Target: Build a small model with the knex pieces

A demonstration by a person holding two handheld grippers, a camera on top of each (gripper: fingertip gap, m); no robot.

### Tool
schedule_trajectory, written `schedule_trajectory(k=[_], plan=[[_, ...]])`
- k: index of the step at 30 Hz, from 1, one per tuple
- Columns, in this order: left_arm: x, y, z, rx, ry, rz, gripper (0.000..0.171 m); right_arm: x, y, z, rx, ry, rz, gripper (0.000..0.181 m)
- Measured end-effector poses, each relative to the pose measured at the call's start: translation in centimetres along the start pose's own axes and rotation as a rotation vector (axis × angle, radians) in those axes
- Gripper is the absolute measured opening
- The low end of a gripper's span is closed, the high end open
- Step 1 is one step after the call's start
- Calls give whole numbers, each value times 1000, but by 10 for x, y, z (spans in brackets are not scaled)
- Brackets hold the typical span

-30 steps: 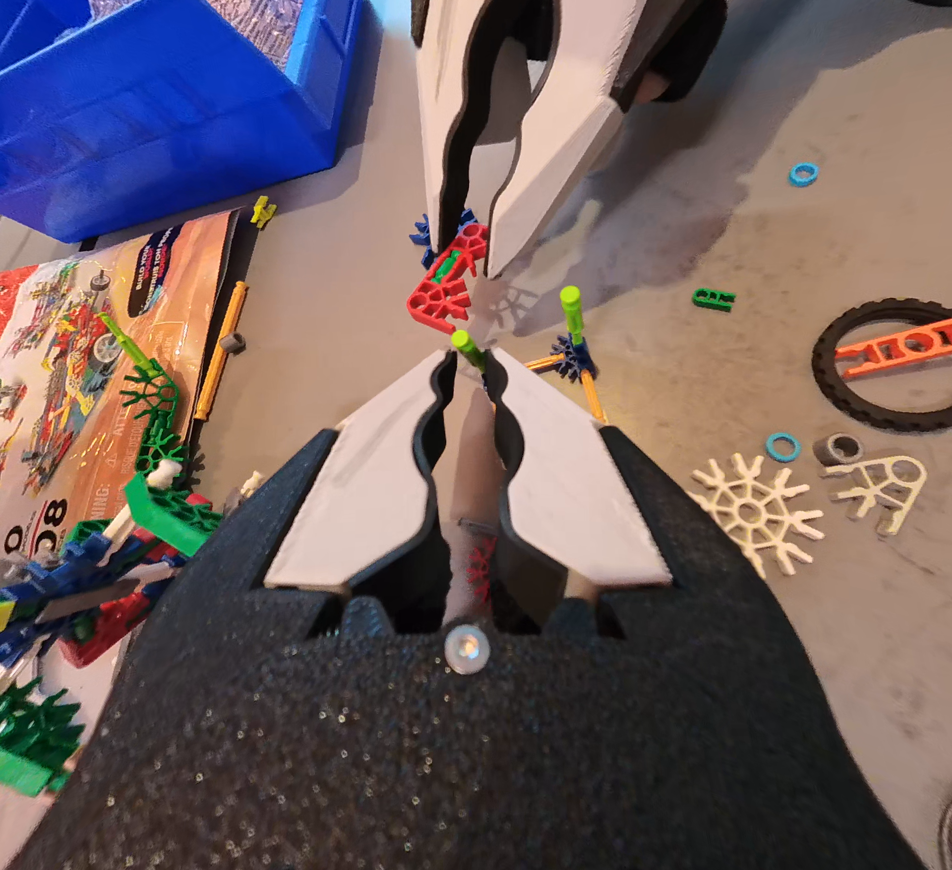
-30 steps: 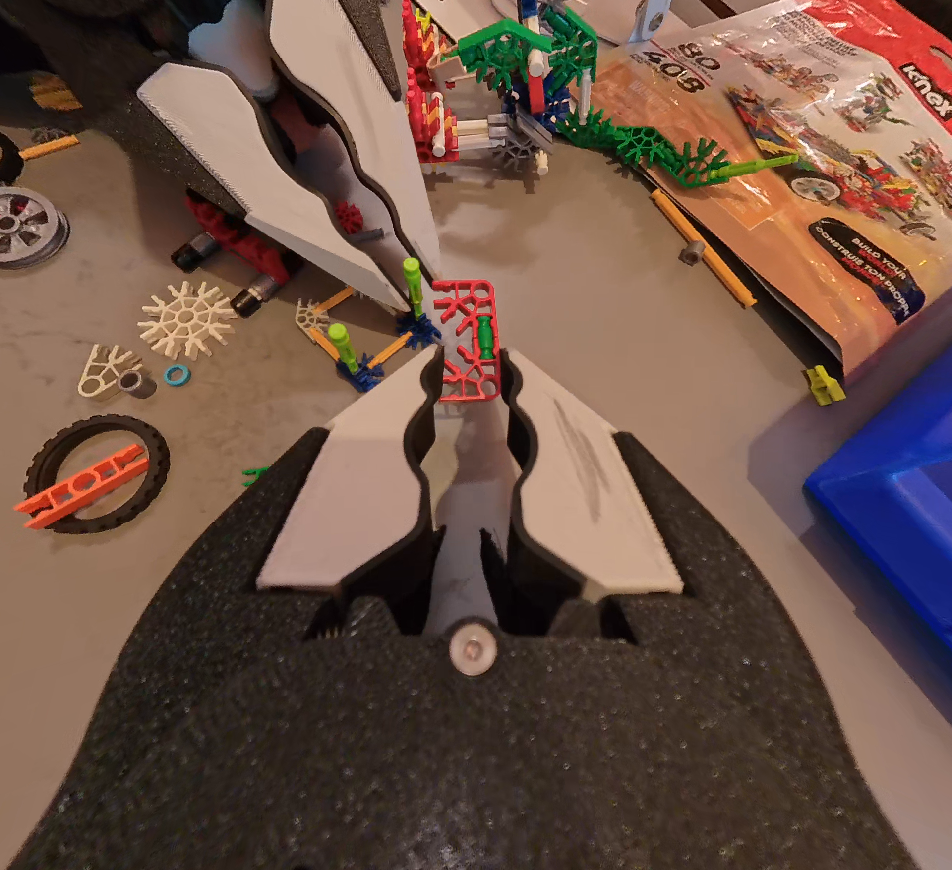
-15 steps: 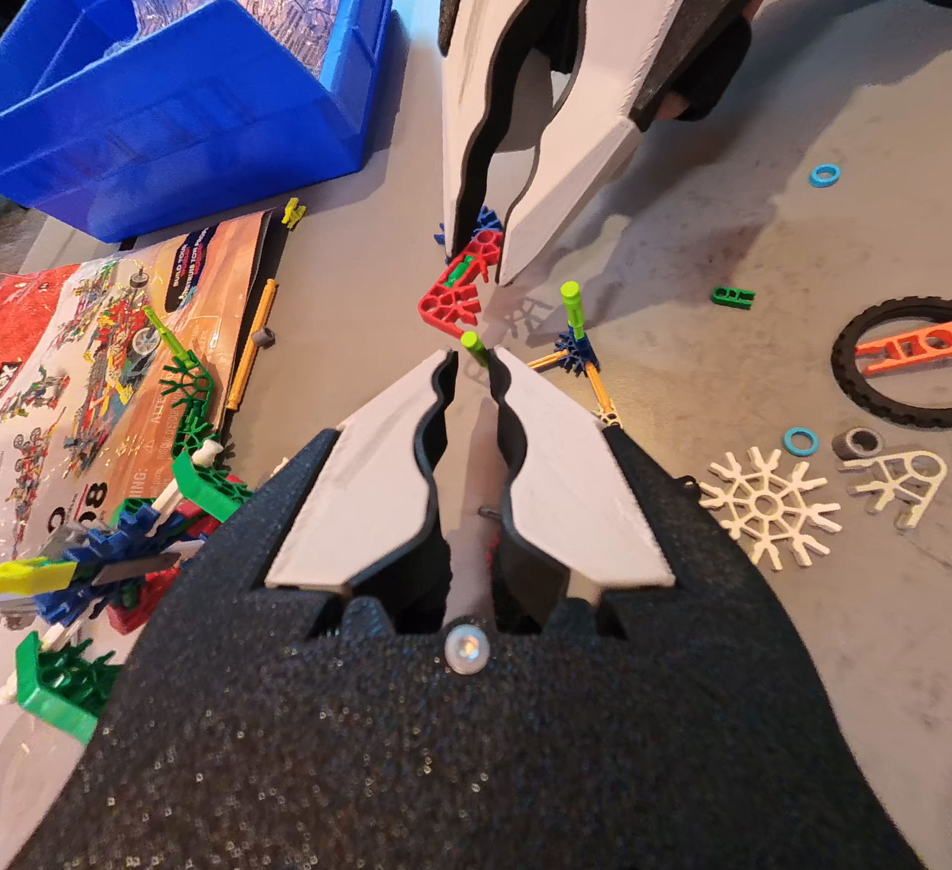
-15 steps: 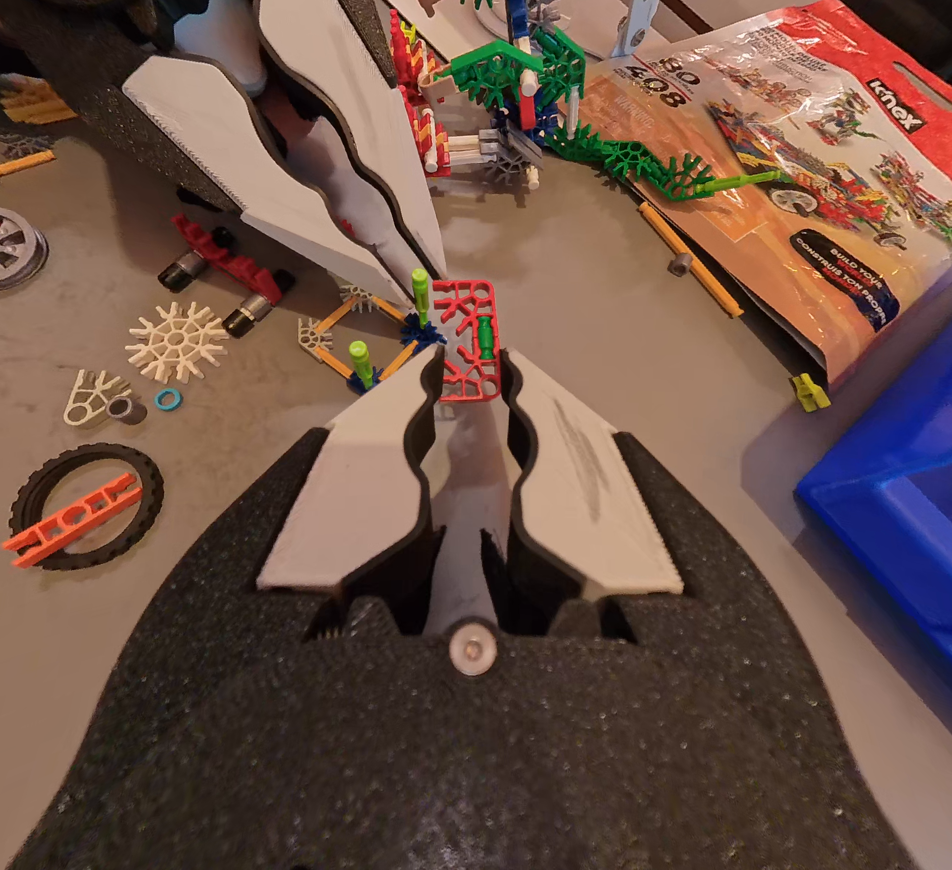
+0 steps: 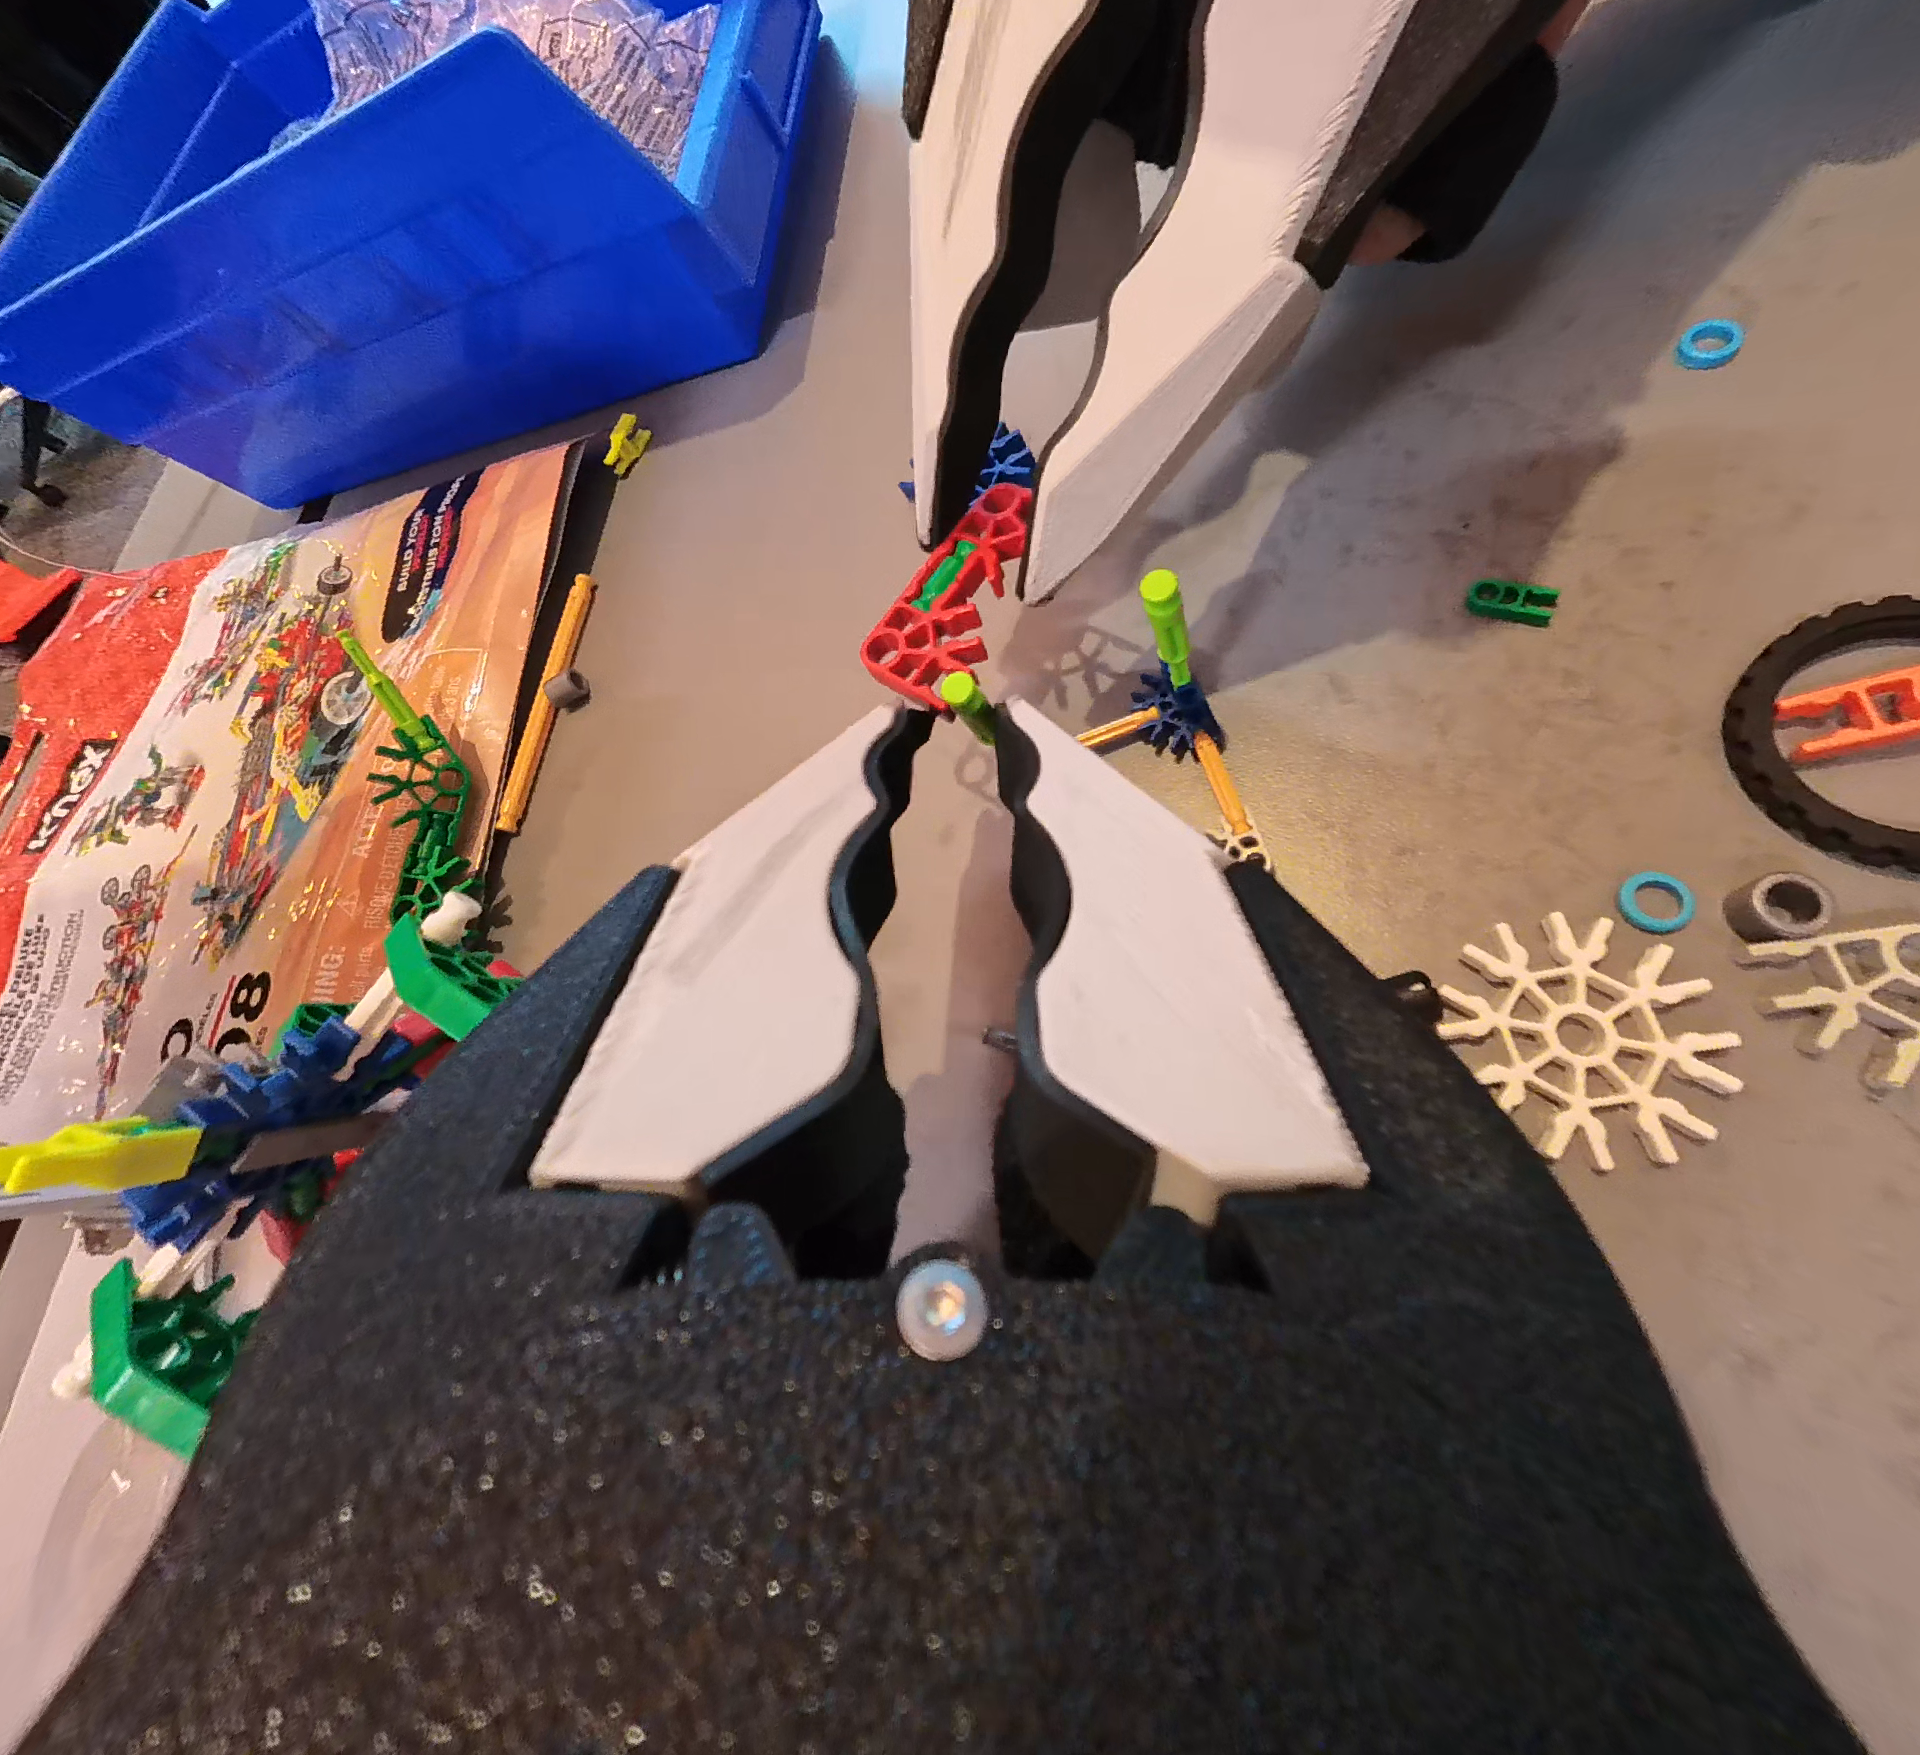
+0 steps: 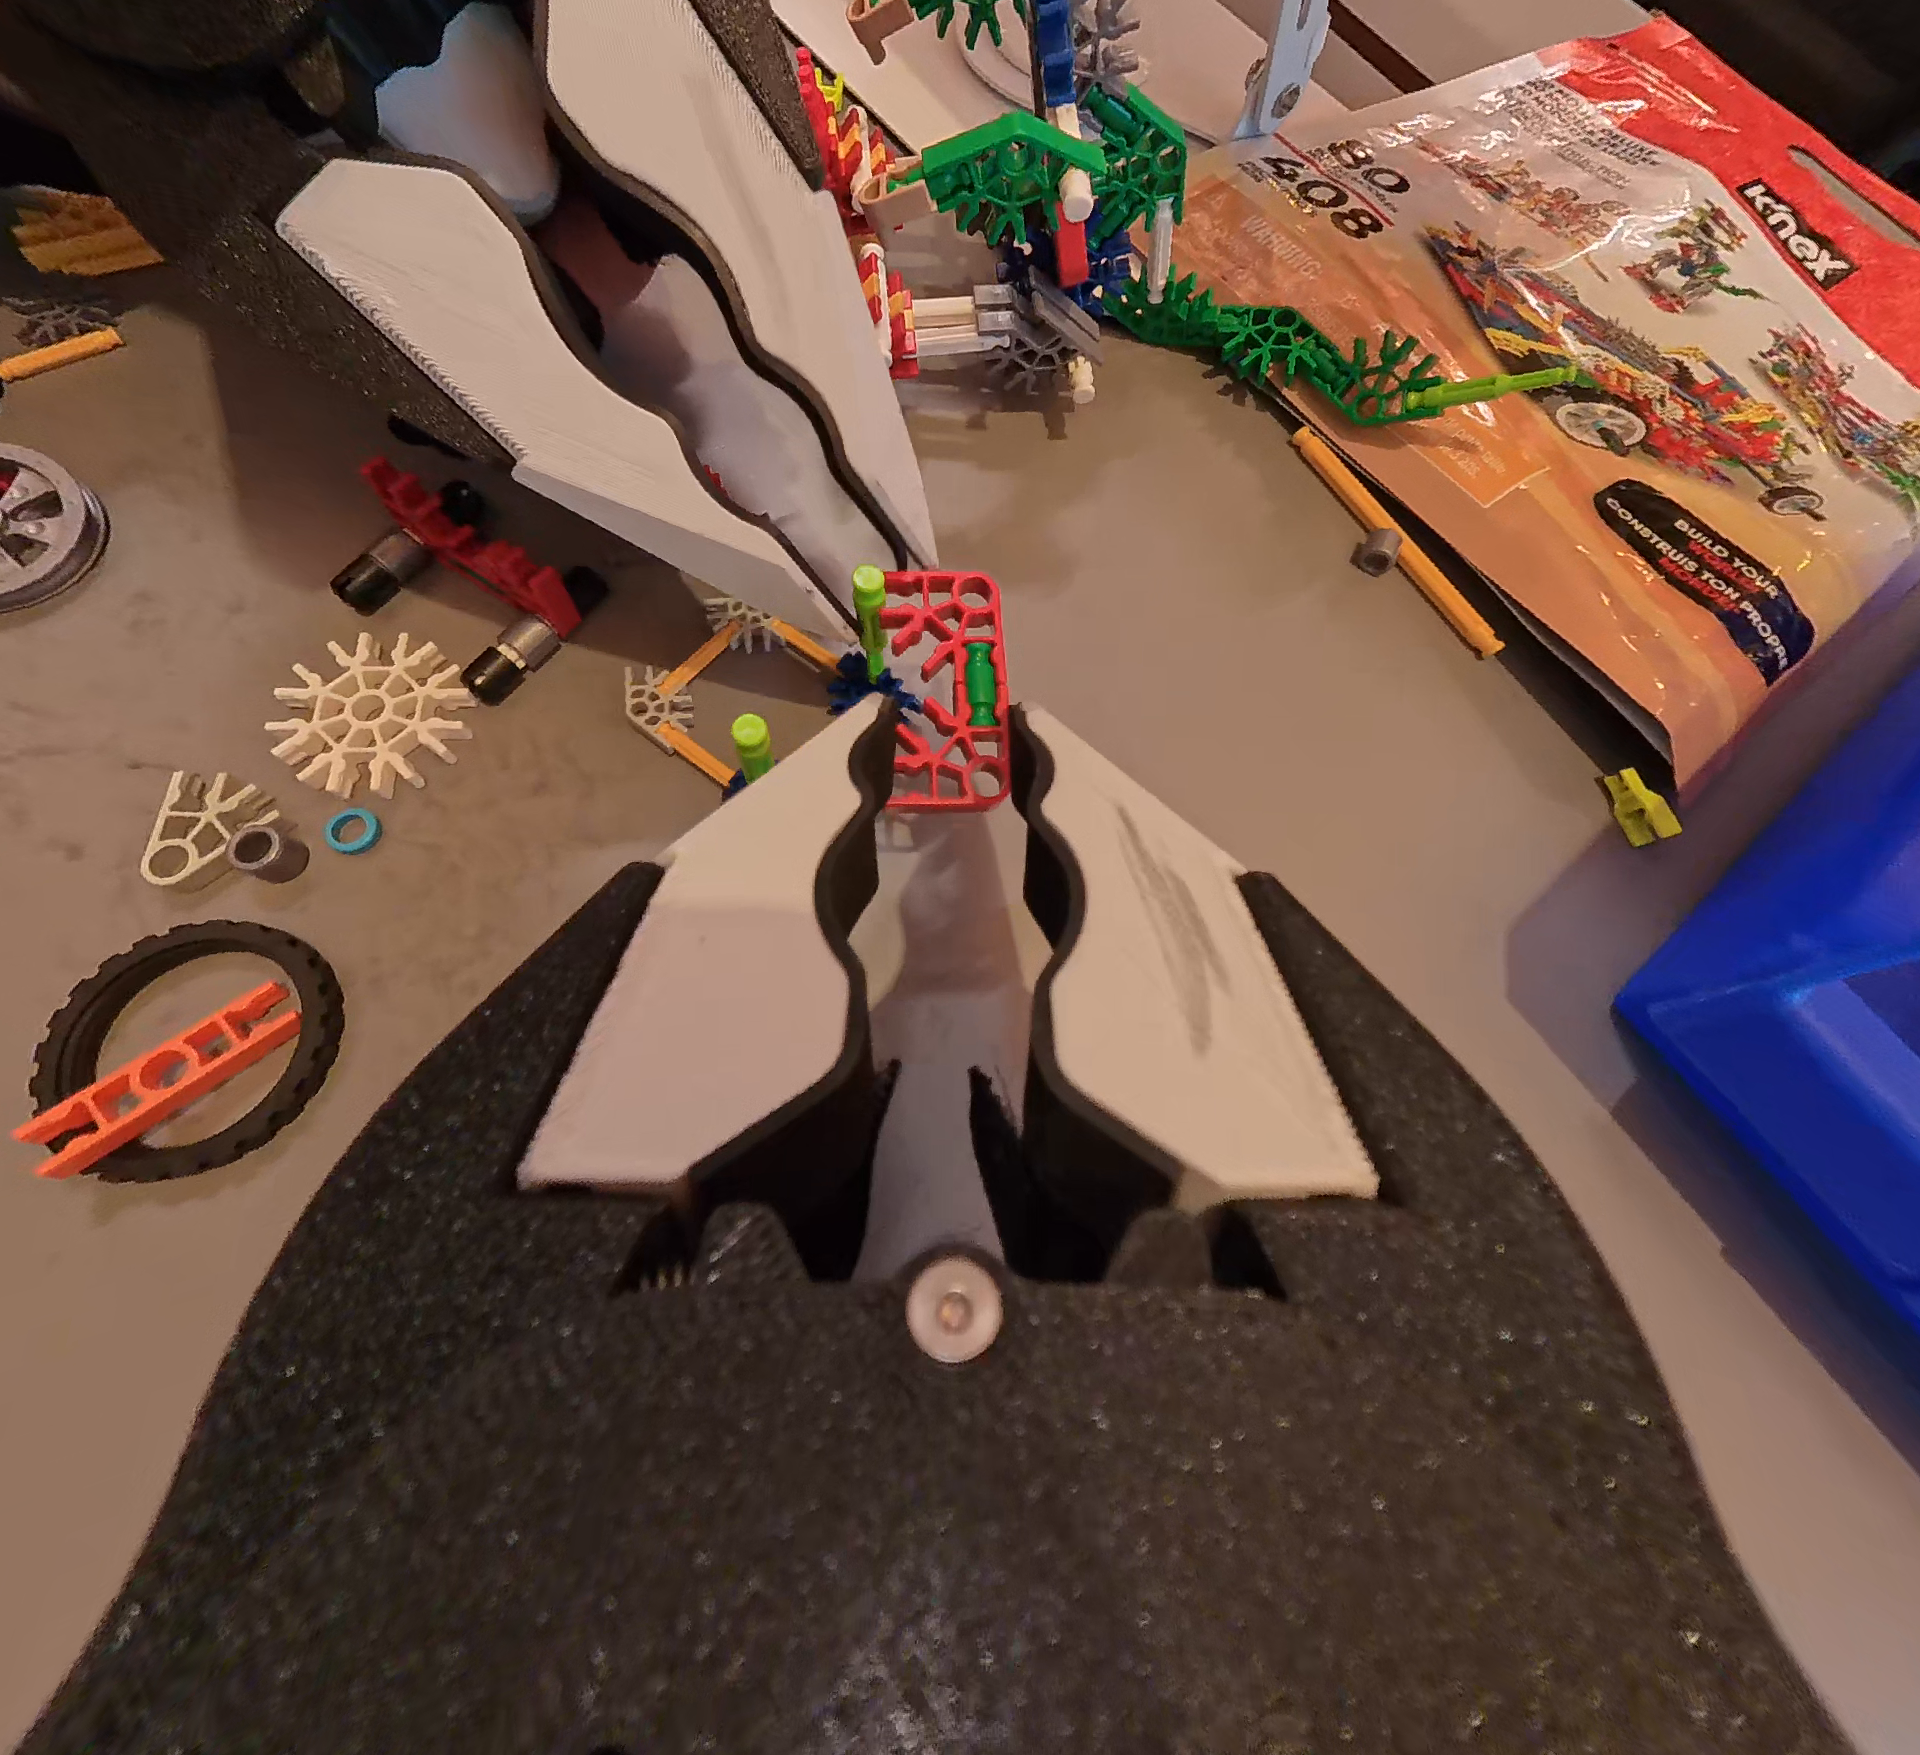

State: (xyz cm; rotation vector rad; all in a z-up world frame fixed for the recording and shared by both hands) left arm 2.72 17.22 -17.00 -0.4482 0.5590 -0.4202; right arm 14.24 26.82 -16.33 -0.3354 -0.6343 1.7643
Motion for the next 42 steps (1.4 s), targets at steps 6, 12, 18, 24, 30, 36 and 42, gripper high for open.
schedule_trajectory(k=[6,12,18,24,30,36,42], plan=[[-1,0,0,14,-4,11,13,0,-1,1,11,4,6,21],[-1,0,-1,25,-12,14,11,1,-2,2,27,26,17,21],[-2,2,-1,32,-34,14,10,2,-3,2,39,30,9,21],[-4,2,-1,45,-57,16,13,3,-4,3,56,36,10,20],[-5,1,-1,54,-69,23,16,3,-6,4,78,34,12,20],[-6,2,-1,63,-72,24,19,2,-6,3,73,16,17,20],[-6,2,0,65,-56,29,18,3,-5,2,52,11,-8,21]])
Point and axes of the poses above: each gripper's, where its closed fingertips meet, y out along the fingers, z out of its top, x = y × z across the jaws, the point moved 9 cm from there along -y, back along the fingers, and after that the axes turned 4 degrees about z, right-handed, at the moved point
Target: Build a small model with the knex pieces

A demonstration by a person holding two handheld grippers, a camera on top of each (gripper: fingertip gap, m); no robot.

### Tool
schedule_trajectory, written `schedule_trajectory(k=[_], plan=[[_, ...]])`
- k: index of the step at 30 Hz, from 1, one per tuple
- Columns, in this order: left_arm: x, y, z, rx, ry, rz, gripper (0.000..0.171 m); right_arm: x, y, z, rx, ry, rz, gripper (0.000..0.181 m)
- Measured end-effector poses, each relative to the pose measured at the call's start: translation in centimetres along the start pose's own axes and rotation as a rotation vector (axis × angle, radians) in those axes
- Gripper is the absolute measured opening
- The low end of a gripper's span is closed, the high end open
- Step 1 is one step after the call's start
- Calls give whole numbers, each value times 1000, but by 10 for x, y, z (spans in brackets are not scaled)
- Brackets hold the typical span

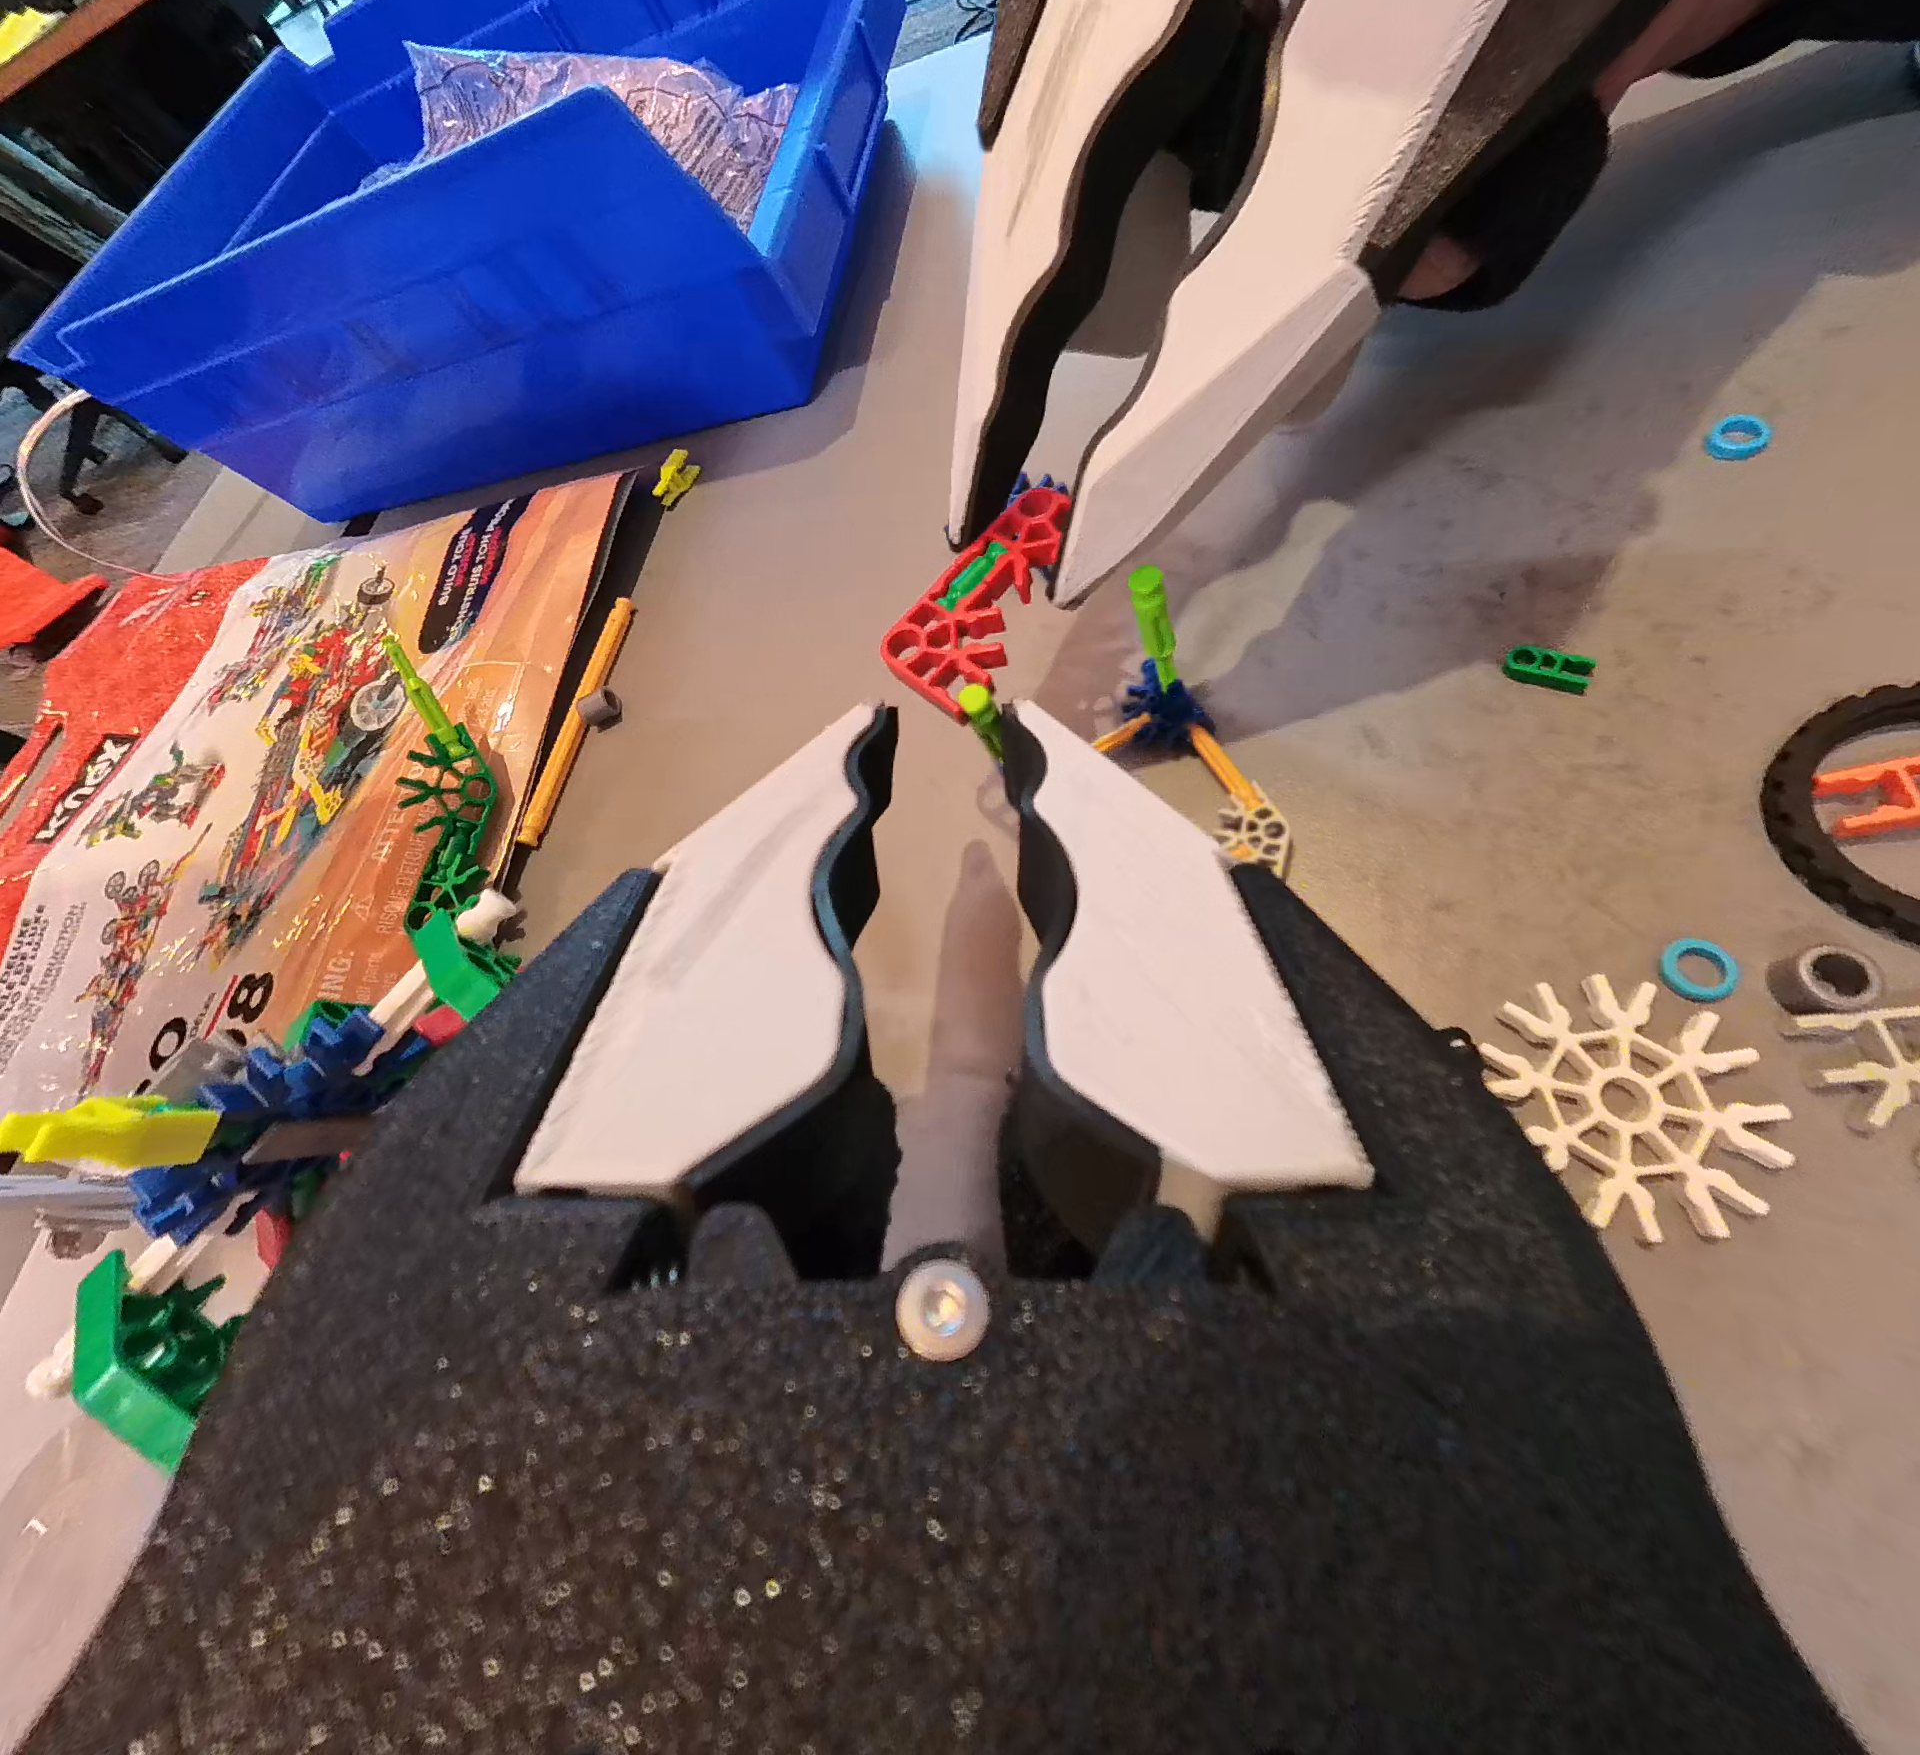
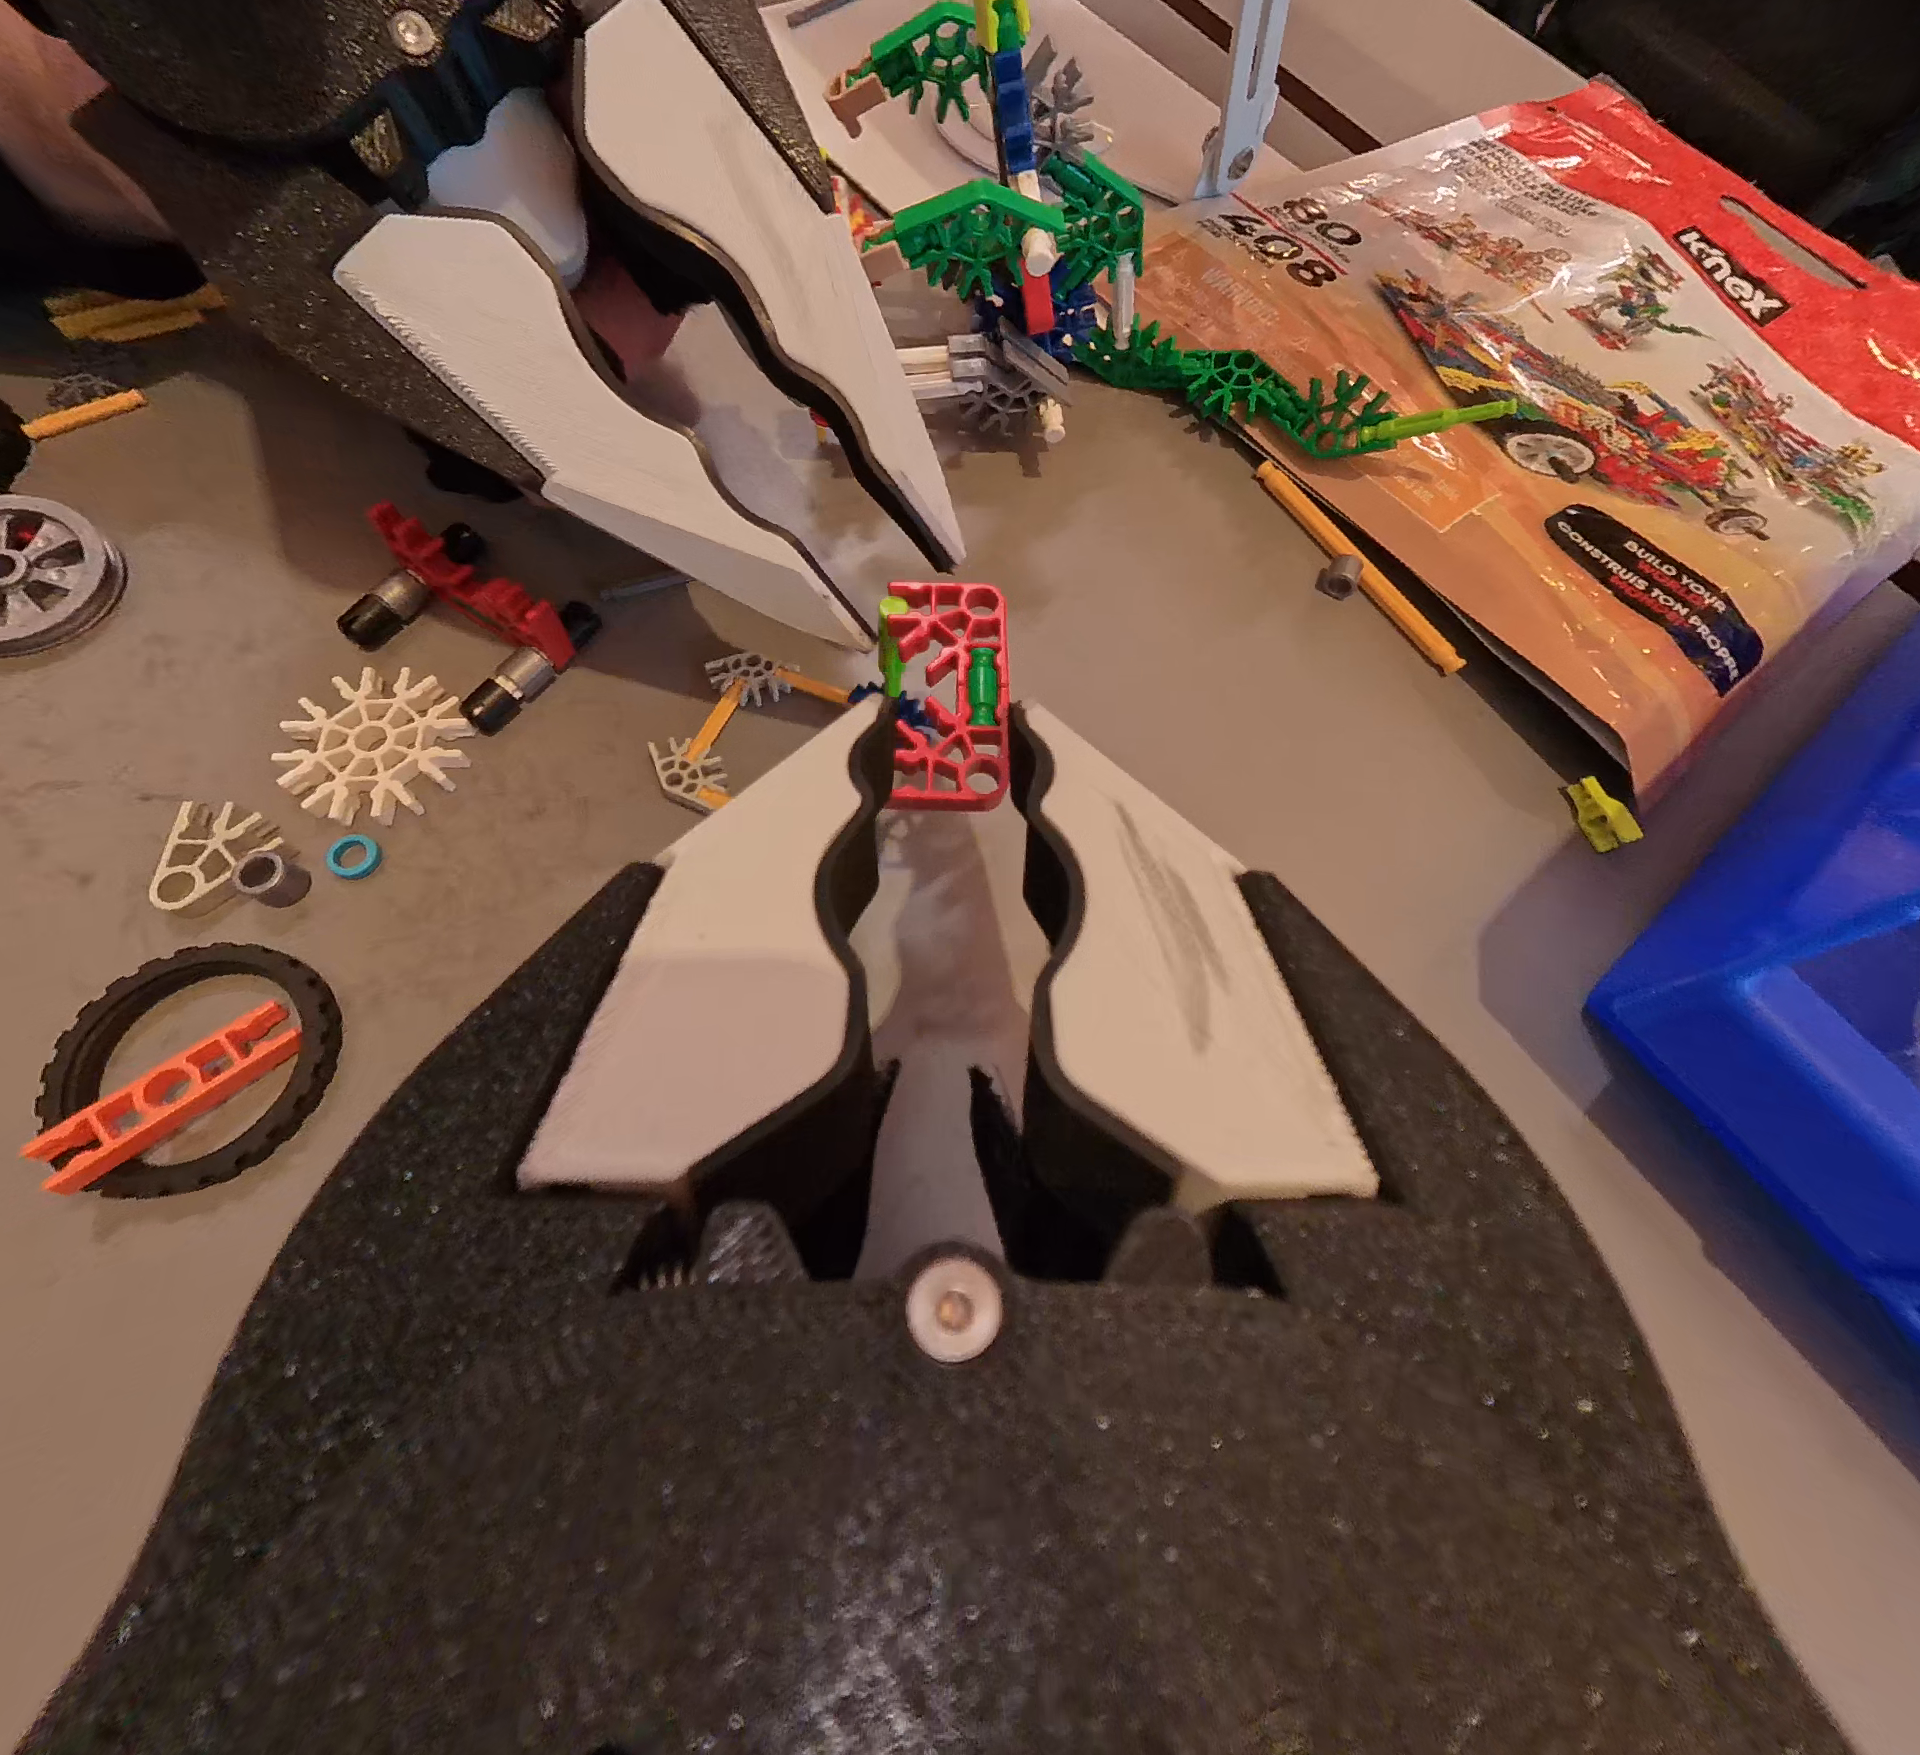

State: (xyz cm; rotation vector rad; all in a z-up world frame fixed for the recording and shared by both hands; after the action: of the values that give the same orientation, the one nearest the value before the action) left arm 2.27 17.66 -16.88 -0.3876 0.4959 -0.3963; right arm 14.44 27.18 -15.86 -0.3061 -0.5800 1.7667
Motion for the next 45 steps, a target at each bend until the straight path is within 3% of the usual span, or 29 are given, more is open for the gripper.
schedule_trajectory(k=[22,45], plan=[[4,7,-4,-32,-1,-26,3,3,1,-2,-19,42,-8,20],[5,8,-4,-32,5,-15,3,5,2,-4,-40,58,-24,20]])
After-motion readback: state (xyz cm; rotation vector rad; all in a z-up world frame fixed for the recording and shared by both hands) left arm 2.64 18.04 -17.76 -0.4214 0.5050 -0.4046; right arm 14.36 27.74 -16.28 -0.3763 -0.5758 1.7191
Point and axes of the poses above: each gripper's, where its closed fingertips meet, y out along the fingers, z out of its top, x = y × z across the jaws, the point moved 9 cm from there along -y, back along the fingers, and after that the axes turned 4 degrees about z, right-handed, at the moved point
